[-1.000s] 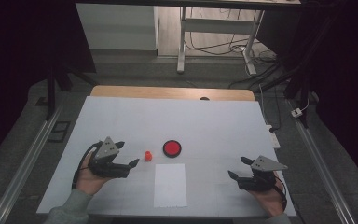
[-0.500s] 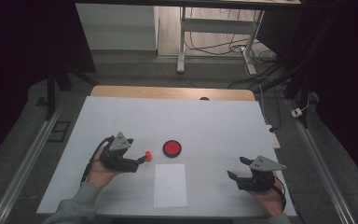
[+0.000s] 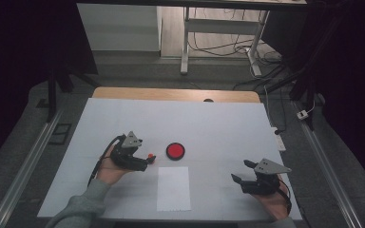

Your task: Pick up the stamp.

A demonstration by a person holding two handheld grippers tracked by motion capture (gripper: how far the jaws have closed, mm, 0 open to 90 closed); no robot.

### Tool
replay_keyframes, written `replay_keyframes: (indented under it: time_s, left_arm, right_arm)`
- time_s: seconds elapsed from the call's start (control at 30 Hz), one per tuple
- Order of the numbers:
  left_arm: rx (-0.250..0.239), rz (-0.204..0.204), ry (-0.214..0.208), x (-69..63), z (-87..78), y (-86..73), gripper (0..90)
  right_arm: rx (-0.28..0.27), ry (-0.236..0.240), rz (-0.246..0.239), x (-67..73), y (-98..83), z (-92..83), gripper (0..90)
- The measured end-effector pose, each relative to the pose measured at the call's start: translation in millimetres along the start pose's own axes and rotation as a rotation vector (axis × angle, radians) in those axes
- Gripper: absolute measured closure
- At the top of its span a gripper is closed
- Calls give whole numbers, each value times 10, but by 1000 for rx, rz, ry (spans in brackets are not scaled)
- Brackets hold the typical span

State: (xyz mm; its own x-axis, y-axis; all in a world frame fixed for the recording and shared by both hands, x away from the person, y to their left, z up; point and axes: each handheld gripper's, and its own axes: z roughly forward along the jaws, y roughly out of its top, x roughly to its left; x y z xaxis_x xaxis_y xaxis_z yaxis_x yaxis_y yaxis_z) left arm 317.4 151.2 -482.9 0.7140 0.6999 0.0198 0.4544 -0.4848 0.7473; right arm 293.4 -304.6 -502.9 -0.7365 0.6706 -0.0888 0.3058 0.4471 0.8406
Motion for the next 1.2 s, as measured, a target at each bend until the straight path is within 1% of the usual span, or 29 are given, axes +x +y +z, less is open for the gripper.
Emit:
replay_keyframes:
  time_s: [0.1, 0.23, 0.33, 0.37, 0.4, 0.5, 0.53, 0.7, 1.03, 1.1, 1.13, 1.2]
  left_arm:
    - [5, -4, -2, 12, 22, -23, 193]
    - [10, -10, -7, 23, 60, -49, 203]
    - [15, -13, -10, 26, 90, -63, 216]
    - [17, -12, -13, 28, 101, -67, 216]
    - [19, -11, -17, 27, 115, -73, 238]
    - [28, -10, -18, 18, 161, -87, 252]
    - [33, -10, -20, 15, 188, -95, 256]
    - [41, -2, -16, 12, 234, -112, 288]
    - [42, 15, -28, 1, 319, -135, 455]
    - [40, 12, -32, 3, 338, -139, 468]
    - [42, 11, -35, 3, 345, -142, 495]
    - [49, 16, -37, 1, 361, -151, 512]
  right_arm:
    - [-4, 0, 0, 1, -3, 9, 250]
    - [7, 1, -5, 5, -2, 16, 252]
    - [11, -8, -5, 10, -5, 19, 252]
    - [11, -8, -5, 10, -5, 19, 252]
    - [7, 1, -4, 9, -9, 27, 252]
    - [11, 1, -5, 8, -10, 29, 252]
    - [15, -6, -7, 10, -10, 28, 252]
    - [14, 3, -3, 8, -16, 33, 252]
    - [29, -3, -10, 7, -24, 43, 252]
    - [26, 2, -8, 8, -26, 49, 252]
    - [28, 0, -9, 12, -27, 51, 252]
    - [31, -2, -12, 13, -25, 50, 252]
